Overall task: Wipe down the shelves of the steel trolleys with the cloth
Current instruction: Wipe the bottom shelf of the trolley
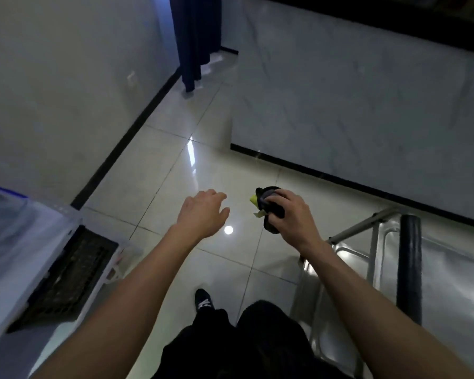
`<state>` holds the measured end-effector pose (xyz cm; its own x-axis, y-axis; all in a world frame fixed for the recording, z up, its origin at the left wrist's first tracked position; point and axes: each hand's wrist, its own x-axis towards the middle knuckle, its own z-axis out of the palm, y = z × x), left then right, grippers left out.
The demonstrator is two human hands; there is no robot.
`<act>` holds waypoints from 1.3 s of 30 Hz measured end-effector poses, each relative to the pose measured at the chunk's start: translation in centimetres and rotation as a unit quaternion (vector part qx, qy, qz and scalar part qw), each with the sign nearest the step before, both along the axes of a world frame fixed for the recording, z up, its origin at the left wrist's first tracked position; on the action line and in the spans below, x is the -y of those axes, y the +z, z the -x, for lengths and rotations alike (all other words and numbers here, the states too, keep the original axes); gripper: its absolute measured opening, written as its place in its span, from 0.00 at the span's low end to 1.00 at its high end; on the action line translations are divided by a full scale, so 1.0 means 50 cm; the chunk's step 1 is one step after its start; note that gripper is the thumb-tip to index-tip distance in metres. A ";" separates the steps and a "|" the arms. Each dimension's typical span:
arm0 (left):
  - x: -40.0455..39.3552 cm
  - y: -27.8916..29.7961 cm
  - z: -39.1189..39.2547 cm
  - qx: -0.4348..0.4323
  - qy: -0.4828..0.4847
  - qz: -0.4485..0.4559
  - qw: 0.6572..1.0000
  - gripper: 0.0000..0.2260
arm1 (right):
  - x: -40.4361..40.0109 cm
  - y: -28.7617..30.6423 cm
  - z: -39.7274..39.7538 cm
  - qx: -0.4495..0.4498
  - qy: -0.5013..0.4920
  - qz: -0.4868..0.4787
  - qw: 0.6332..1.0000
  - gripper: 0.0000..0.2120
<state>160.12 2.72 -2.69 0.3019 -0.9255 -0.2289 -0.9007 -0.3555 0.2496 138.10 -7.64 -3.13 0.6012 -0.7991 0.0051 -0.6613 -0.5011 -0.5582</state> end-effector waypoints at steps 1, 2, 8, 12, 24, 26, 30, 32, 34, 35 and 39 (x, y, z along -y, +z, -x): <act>0.045 0.005 -0.003 0.001 -0.018 0.002 1.000 0.22 | 0.024 0.003 -0.001 0.001 -0.022 0.002 1.000 0.18; 0.088 0.008 -0.002 0.001 -0.037 0.008 0.999 0.22 | 0.047 0.004 0.000 0.001 -0.041 0.004 0.999 0.18; 0.366 0.002 0.038 -0.009 -0.149 0.026 0.988 0.21 | 0.229 -0.016 0.032 -0.010 -0.138 -0.015 0.990 0.19; 0.550 -0.007 0.079 0.005 -0.206 0.016 0.978 0.21 | 0.369 -0.046 0.073 0.003 -0.189 -0.032 0.982 0.19; 0.959 0.012 0.228 0.010 -0.341 -0.019 0.940 0.21 | 0.671 -0.043 0.197 0.026 -0.338 -0.058 0.939 0.20; 1.024 0.000 0.258 -0.006 -0.368 -0.031 0.929 0.21 | 0.708 -0.048 0.223 0.021 -0.364 -0.066 0.929 0.20; 1.169 -0.036 0.305 -0.015 -0.420 -0.049 0.906 0.18 | 0.795 -0.061 0.274 0.007 -0.408 -0.072 0.910 0.19; 1.244 -0.054 0.323 -0.026 -0.447 -0.049 0.893 0.17 | 0.842 -0.064 0.300 0.000 -0.438 -0.078 0.896 0.19; 1.317 -0.070 0.338 -0.038 -0.472 -0.055 0.879 0.15 | 0.882 -0.063 0.327 0.001 -0.475 -0.088 0.875 0.19; 1.351 -0.080 0.346 -0.044 -0.486 -0.061 0.871 0.16 | 0.896 -0.061 0.341 0.004 -0.493 -0.091 0.865 0.19; 1.462 -0.098 0.419 -0.036 -0.549 -0.093 0.830 0.18 | 0.919 -0.062 0.401 0.019 -0.575 -0.085 0.814 0.18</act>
<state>139.18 -70.39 -7.58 -0.7206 -0.5799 -0.3800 -0.6923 0.6316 0.3489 118.06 -53.60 -6.24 -0.5421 -0.8245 -0.1624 -0.6197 0.5228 -0.5854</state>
